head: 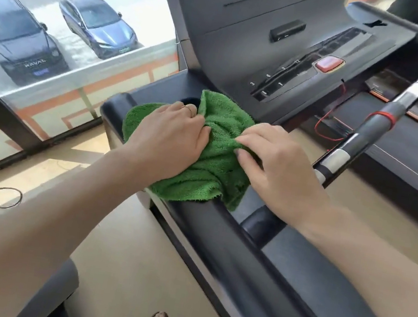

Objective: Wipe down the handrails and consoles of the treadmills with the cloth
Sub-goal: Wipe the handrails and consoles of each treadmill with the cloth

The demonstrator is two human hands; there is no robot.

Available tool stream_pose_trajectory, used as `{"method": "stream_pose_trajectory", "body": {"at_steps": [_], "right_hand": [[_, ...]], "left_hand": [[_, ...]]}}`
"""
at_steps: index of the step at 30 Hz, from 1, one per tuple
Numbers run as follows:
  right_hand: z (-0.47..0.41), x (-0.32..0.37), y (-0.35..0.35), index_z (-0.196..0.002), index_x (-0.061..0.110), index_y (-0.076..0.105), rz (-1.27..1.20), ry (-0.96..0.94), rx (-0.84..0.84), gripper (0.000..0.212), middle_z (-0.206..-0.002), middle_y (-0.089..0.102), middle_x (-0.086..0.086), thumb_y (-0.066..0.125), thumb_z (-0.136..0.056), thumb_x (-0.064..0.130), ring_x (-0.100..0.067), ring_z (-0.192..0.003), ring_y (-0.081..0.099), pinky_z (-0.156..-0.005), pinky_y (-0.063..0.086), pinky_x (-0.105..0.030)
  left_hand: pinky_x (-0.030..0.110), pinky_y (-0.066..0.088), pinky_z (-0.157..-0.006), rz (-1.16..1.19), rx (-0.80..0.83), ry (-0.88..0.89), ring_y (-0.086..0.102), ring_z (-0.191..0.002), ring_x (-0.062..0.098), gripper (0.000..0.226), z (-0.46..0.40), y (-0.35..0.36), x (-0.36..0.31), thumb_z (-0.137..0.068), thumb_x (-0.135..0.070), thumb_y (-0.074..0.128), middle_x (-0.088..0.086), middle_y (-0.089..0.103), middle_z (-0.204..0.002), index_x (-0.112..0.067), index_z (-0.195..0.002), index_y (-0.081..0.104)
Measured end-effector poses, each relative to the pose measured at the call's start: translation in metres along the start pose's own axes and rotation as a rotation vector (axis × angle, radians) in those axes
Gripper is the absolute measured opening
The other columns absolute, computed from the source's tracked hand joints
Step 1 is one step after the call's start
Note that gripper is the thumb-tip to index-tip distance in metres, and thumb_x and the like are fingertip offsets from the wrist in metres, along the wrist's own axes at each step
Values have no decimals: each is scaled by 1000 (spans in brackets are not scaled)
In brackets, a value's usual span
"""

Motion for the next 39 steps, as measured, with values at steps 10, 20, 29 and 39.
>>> {"method": "stream_pose_trajectory", "body": {"at_steps": [10, 20, 29, 39], "right_hand": [[50, -2, -38, -87, 12, 58, -69, -103, 427, 26, -80, 50, 9, 42, -98, 29, -5, -73, 44, -69, 37, -28], [85, -30, -56, -100, 20, 67, -285, 146, 357, 18, -88, 62, 7, 53, -99, 31, -8, -84, 56, -76, 45, -28], [170, 6, -39, -153, 57, 13, -664, 697, 642, 96, -155, 37, 20, 22, -68, 100, -11, -145, 34, -120, 26, -45], [191, 61, -61, -137, 40, 35, -171, 445, 546, 58, -111, 61, 6, 21, -93, 74, -26, -104, 58, -90, 46, -46]], "left_hand": [[43, 46, -93, 122, 24, 153, 57, -103, 28, 31, 50, 0, -84, -96, -29, 39, 6, 60, -104, -11, -95, 64], [37, 36, -72, -192, 466, 25, 39, -80, 27, 35, 50, 8, -144, -103, -13, 28, -2, 26, -76, -17, -69, 23], [46, 26, -114, -69, 330, -204, 54, -117, 38, 33, 88, -1, -157, -104, -25, 28, 16, 56, -113, -7, -109, 55], [41, 8, -124, 92, 203, -322, 39, -141, 26, 51, 92, 4, -156, -93, -36, 38, 13, 50, -147, -10, -135, 53]]}}
Point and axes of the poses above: each hand's wrist, its own z-axis away from the middle knuckle, its own y-axis out of the palm, x = y × z, the point moved 6 cm from there along -z, towards the middle knuckle
